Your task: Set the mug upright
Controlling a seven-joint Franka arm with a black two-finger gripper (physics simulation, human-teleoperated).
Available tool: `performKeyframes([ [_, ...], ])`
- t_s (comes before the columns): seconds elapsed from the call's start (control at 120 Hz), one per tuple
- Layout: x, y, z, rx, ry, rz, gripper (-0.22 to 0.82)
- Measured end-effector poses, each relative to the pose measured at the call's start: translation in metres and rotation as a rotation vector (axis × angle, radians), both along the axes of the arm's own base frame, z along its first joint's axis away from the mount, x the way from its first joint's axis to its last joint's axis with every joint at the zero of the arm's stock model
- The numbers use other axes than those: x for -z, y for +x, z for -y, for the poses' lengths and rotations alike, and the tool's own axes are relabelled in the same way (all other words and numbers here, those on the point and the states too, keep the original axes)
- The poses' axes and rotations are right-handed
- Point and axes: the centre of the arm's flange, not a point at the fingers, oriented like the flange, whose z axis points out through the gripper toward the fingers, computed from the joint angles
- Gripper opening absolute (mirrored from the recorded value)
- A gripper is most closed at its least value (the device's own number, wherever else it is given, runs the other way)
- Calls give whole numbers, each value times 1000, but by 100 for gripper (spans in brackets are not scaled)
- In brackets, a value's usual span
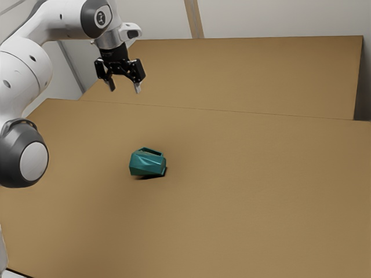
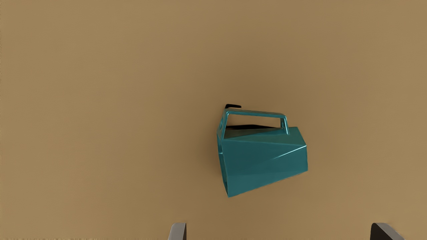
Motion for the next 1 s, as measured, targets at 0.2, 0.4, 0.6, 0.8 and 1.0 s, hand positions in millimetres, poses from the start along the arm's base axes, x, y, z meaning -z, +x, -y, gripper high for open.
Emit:
performKeyframes([
  [0.2,-8,-17,-5,-1,-12,-17,60],
  [0.4,32,-63,-58,-107,-129,-144,60],
  [0.6,78,-78,-119,-199,-297,-181,60],
  [0.8,120,-88,-160,-225,-490,-163,60],
  [1.0,147,-96,-164,-162,-629,-133,60],
])
